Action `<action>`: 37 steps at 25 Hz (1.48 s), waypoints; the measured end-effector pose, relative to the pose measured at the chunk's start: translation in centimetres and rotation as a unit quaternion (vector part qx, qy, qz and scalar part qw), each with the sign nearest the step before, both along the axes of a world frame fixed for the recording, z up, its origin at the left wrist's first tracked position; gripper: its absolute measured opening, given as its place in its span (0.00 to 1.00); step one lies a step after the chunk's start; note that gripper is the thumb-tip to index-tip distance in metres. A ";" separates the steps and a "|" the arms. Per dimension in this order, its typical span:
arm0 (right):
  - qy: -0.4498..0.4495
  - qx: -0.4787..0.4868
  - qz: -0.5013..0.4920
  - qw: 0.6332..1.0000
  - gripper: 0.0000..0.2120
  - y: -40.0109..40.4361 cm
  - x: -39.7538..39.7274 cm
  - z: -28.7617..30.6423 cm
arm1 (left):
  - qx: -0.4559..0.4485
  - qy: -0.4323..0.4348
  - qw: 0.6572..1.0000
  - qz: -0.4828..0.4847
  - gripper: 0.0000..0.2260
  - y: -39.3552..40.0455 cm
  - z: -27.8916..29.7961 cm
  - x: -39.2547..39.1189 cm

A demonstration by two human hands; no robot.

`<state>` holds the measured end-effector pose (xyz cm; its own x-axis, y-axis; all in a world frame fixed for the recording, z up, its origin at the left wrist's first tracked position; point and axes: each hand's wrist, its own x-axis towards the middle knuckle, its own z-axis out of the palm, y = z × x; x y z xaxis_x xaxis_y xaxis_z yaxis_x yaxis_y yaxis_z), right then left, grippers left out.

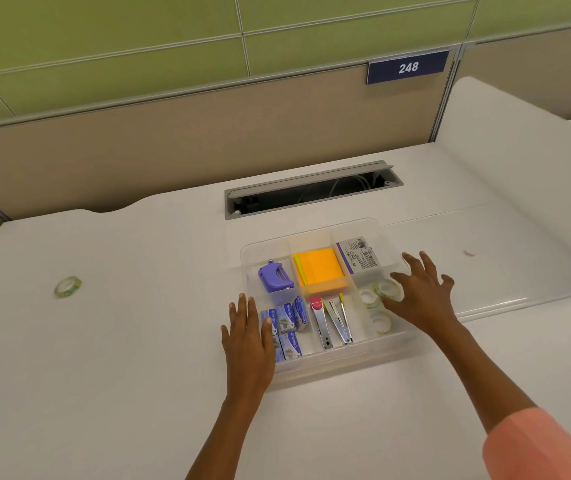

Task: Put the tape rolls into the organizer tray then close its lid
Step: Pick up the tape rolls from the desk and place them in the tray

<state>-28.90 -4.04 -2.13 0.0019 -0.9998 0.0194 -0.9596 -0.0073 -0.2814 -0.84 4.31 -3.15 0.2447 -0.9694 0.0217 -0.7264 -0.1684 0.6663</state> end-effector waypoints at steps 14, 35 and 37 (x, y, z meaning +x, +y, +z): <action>-0.193 -0.096 0.170 0.961 0.14 0.9 13.4 6.7 | -0.025 0.004 0.999 0.025 0.25 1.9 0.7 5.6; -0.077 0.070 0.466 0.879 0.27 -3.2 51.2 0.7 | -0.002 -0.150 0.960 0.236 0.24 4.9 -4.7 28.8; -0.053 0.069 0.482 0.872 0.30 -3.7 53.6 0.3 | -0.005 -0.149 0.960 0.235 0.25 5.0 -4.9 28.8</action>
<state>24.74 -7.77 -1.88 0.8478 -0.5280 -0.0490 -0.4951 -0.7550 -0.4300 27.97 9.27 -8.03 0.6367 -0.7525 0.1686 -0.7308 -0.5189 0.4436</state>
